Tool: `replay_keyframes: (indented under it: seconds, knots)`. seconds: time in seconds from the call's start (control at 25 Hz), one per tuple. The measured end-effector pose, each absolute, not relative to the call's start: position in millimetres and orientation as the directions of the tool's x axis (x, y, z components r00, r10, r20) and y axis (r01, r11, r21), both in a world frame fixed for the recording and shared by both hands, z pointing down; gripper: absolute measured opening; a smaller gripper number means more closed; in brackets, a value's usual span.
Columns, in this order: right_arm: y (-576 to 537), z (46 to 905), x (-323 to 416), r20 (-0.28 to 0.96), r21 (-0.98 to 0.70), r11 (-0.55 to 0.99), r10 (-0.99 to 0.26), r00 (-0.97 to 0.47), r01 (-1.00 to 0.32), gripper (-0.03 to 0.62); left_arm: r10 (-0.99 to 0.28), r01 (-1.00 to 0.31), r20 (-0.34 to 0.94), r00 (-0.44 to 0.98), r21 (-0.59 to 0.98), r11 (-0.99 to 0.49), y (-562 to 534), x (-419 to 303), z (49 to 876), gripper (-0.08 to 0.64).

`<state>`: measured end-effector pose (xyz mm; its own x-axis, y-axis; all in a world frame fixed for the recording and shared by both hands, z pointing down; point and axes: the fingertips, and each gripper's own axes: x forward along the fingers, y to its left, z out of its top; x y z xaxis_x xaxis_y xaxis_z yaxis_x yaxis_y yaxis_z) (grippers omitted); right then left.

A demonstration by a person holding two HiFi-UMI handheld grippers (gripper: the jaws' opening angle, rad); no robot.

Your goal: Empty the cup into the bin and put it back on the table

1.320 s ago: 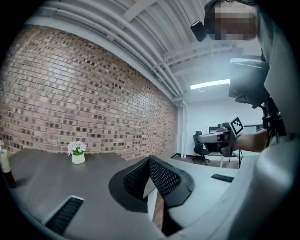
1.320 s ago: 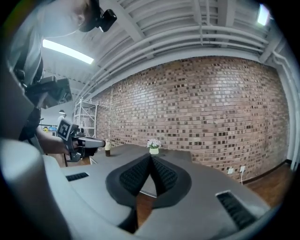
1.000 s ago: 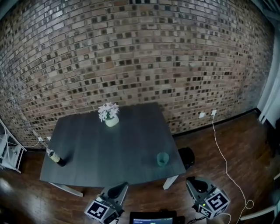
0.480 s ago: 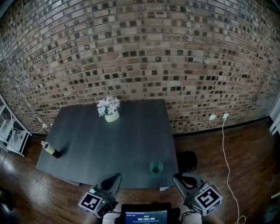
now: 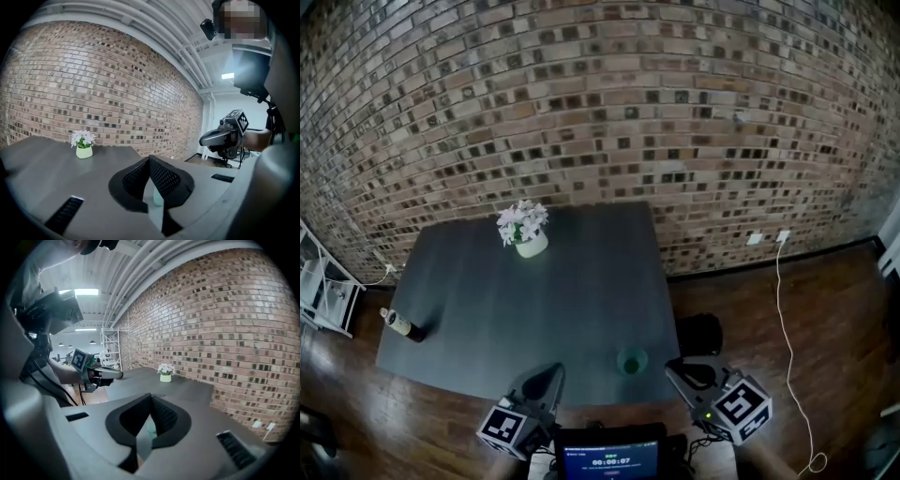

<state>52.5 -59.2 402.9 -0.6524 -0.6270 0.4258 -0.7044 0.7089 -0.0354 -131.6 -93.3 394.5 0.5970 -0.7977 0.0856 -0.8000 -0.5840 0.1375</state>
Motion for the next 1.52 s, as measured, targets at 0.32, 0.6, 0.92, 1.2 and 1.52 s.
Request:
replay_keyframes:
  seconds: [0.32, 0.6, 0.92, 1.2, 1.52]
  knots:
    - [-77, 436, 34, 0.556, -0.035, 0.748, -0.536, -0.635, -0.663, 0.005, -0.794, -0.802, 0.13, 0.594, 0.168, -0.573, -108, -135, 412, 0.0]
    - [-87, 466, 24, 0.636, -0.053, 0.772, -0.463, -0.617, -0.634, 0.005, -0.795, -0.815, 0.184, 0.579, 0.172, -0.554, -120, -141, 436, 0.0]
    - [-93, 497, 23, 0.711, -0.076, 0.779, -0.395, -0.582, -0.622, 0.083, -0.795, -0.832, 0.245, 0.554, 0.184, -0.523, -128, -148, 465, 0.0]
    - [-94, 536, 28, 0.772, -0.093, 0.789, -0.329, -0.545, -0.607, 0.173, -0.784, -0.843, 0.309, 0.538, 0.17, -0.511, -131, -149, 497, 0.0]
    - [-95, 580, 33, 0.787, -0.145, 0.777, -0.284, -0.547, -0.612, 0.31, -0.764, -0.862, 0.402, 0.505, 0.19, -0.469, -128, -148, 545, 0.0]
